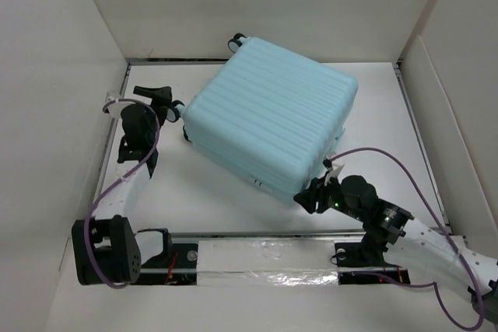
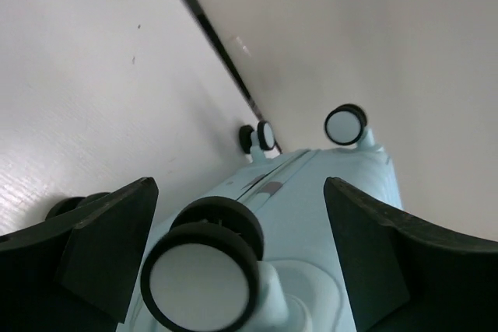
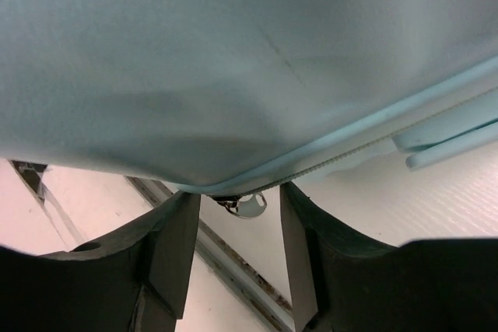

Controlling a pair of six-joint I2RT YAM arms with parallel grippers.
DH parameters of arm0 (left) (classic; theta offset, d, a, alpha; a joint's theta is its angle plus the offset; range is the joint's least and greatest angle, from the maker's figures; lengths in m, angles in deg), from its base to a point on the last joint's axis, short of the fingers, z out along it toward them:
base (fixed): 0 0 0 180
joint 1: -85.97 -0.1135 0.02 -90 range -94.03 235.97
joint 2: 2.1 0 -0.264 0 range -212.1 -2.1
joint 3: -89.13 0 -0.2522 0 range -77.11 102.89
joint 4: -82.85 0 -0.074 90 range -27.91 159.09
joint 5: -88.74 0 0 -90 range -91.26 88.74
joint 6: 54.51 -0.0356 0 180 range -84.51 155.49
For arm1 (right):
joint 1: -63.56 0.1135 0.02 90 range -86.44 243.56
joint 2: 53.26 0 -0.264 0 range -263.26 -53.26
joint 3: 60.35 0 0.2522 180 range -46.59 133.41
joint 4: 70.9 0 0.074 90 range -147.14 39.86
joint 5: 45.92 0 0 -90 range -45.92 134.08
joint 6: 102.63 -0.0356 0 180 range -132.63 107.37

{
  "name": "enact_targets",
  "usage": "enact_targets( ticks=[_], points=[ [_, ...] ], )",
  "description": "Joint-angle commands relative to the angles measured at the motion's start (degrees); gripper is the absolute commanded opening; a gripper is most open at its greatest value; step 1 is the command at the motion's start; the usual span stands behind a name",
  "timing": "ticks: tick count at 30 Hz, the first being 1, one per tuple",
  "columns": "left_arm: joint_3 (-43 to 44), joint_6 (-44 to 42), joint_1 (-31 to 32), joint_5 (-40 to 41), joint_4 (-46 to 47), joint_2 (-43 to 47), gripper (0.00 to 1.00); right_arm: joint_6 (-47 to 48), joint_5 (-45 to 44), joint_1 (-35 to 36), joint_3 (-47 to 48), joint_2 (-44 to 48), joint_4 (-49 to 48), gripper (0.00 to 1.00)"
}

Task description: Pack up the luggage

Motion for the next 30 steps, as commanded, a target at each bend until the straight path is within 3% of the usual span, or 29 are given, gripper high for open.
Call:
enact_targets(
  ticks=[1, 3, 4, 8, 11, 15, 18, 20, 23, 26, 30],
  points=[
    [-0.1, -1.4, -0.2, 4.9, 1.0, 7.1, 0.87, 0.5, -2.3, 0.6, -1.5, 2.2, -9.2, 0.47],
    [-0.7, -1.4, -0.2, 5.8, 0.7, 9.2, 0.80, 0.0, -2.6, 1.1, -2.7, 2.8, -9.9, 0.42],
    [-1.0, -1.6, 0.8, 6.1, 0.7, 11.6, 0.61, -0.1, -2.6, 1.1, -2.9, 2.7, -10.5, 0.39],
    [-5.4, -4.2, 5.9, 6.5, 0.8, 18.6, 0.00, -0.3, -3.3, 1.1, -3.0, 0.0, -10.7, 0.33],
    [-13.7, -5.8, 9.1, 1.3, 5.1, 24.2, 0.00, -0.3, -5.2, 1.1, -3.6, -0.3, -12.9, 0.21],
    [-18.5, -11.0, 16.3, 1.0, 2.4, 30.4, 0.00, -0.4, -10.5, 1.1, -3.8, 2.3, -14.1, 0.01],
    [-20.8, -12.9, 19.1, 0.1, 2.2, 38.4, 0.00, 0.4, -12.4, 1.1, -2.7, 3.6, -14.9, 0.00],
    [-22.0, -13.6, 19.1, -8.4, 3.5, 43.0, 0.00, 1.6, -12.5, 0.5, -1.3, 2.7, -14.8, 0.00],
    [-28.7, -15.8, 19.1, -18.7, 0.9, 45.0, 0.00, 2.5, -10.8, -0.1, 1.4, -1.7, -15.0, 0.00],
    [-34.8, -18.5, 19.1, -20.3, -0.9, 47.1, 0.00, 3.0, -10.8, -0.8, 1.9, -3.6, -15.7, 0.00],
    [-39.8, -20.7, 19.1, -23.6, 4.3, 43.6, 0.00, 3.7, -10.0, -4.1, 2.2, -4.8, -17.1, 0.00]
  ],
)
